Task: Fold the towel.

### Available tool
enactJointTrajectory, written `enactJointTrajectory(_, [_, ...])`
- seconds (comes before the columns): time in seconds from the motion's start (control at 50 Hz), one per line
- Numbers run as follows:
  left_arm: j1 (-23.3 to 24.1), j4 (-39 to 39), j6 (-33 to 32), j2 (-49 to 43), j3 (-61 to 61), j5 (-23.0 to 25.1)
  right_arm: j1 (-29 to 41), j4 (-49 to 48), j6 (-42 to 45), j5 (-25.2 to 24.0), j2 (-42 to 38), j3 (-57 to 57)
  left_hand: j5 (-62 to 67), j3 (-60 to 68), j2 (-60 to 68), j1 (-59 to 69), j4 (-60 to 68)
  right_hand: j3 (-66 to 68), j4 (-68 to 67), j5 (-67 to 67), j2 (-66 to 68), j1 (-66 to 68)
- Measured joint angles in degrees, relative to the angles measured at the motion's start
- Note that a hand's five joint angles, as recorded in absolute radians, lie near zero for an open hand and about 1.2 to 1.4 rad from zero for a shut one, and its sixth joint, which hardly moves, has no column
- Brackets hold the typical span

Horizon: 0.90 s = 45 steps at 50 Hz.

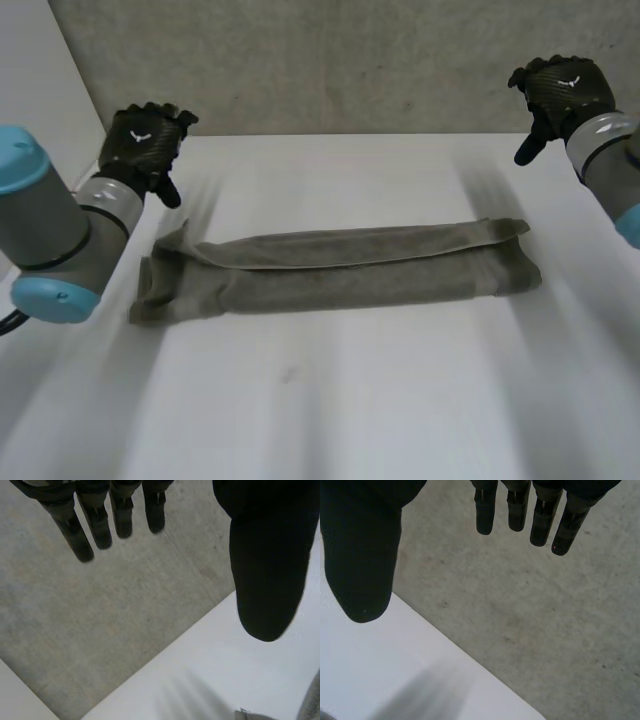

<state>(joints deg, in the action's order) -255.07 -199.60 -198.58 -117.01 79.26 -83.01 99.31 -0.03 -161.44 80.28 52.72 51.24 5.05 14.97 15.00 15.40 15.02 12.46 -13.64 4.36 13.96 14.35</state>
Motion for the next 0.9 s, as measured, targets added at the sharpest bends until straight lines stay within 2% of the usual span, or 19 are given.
enactJointTrajectory(0.06, [-0.17, 2.54, 0.04, 3.70, 2.78, 0.04, -0.41, 3.30, 0.35, -3.59, 3.44, 3.46, 9.81, 9.62, 9.74, 10.20, 9.63, 6.24, -5.10, 4.56, 4.45, 3.98])
enactJointTrajectory(0.1, [-0.23, 4.53, 0.04, 5.04, 4.06, 0.07, -0.66, 5.06, 0.53, -5.00, 4.36, 4.83, 10.17, 10.55, 10.48, 10.50, 10.08, 12.08, -10.83, 9.59, 10.32, 10.34])
enactJointTrajectory(0.12, [-0.27, 5.64, 0.04, 5.54, 4.65, 0.07, -0.80, 5.90, 0.63, -5.60, 4.69, 5.42, 16.55, 16.53, 16.81, 17.12, 16.53, 15.59, -14.15, 12.77, 13.69, 14.04])
enactJointTrajectory(0.22, [-0.89, 14.69, 0.08, 7.22, 7.33, 0.09, -1.91, 12.19, 2.52, -8.35, 5.62, 8.56, 27.22, 27.39, 27.37, 27.36, 27.38, 25.72, -24.17, 21.82, 24.23, 24.25])
enactJointTrajectory(0.34, [-2.76, 23.95, -0.11, 6.29, 8.19, 0.22, -3.02, 18.71, 7.63, -10.10, 4.29, 10.73, 33.02, 33.34, 33.33, 33.03, 33.31, 35.03, -33.84, 30.86, 33.78, 32.96])
enactJointTrajectory(0.48, [-3.94, 25.94, -0.31, 2.92, 7.30, 0.29, -3.23, 20.54, 10.77, -10.65, 0.18, 10.49, 33.72, 33.96, 33.98, 33.55, 33.92, 41.39, -40.17, 36.82, 39.45, 38.68])
enactJointTrajectory(0.6, [-4.35, 21.87, -0.42, -2.23, 5.03, 0.31, -2.87, 20.30, 11.16, -10.29, -6.06, 7.32, 29.75, 29.71, 29.71, 29.35, 29.62, 41.81, -40.66, 37.31, 39.68, 38.98])
enactJointTrajectory(0.64, [-4.35, 19.63, -0.51, -4.36, 3.90, 0.27, -2.68, 20.06, 10.98, -9.93, -9.31, 4.71, 27.51, 27.43, 27.40, 27.14, 27.46, 40.82, -39.64, 37.22, 38.80, 38.31])
enactJointTrajectory(0.68, [-4.34, 18.35, -0.57, -5.55, 3.14, 0.23, -2.60, 19.94, 10.84, -9.61, -11.01, 3.11, 23.71, 23.83, 23.76, 23.09, 23.69, 25.88, -25.87, 25.65, 24.36, 24.77])
enactJointTrajectory(0.7, [-4.34, 17.13, -0.62, -6.64, 2.32, 0.18, -2.52, 19.80, 10.68, -9.19, -12.65, 1.37, 18.37, 18.52, 18.51, 17.79, 18.44, 15.10, -14.40, 13.88, 13.69, 13.23])
enactJointTrajectory(0.72, [-4.33, 16.48, -0.64, -7.18, 1.84, 0.15, -2.49, 19.64, 10.57, -8.84, -13.28, 0.62, 16.68, 16.51, 16.49, 16.32, 16.75, 15.10, -14.40, 13.88, 13.69, 13.23])
enactJointTrajectory(0.76, [-4.31, 15.17, -0.64, -8.11, 0.87, 0.08, -2.43, 18.80, 10.09, -7.76, -14.37, -1.00, 10.53, 10.80, 10.73, 9.85, 10.59, 2.76, -1.61, 2.09, 1.95, 1.50])
enactJointTrajectory(0.9, [-4.27, 11.85, -0.59, -9.42, -0.65, -0.31, -2.37, 12.40, 7.45, -4.23, -13.62, -1.43, 4.36, 4.49, 4.45, 4.52, 4.38, -0.11, 0.14, 0.00, -0.16, 0.01])
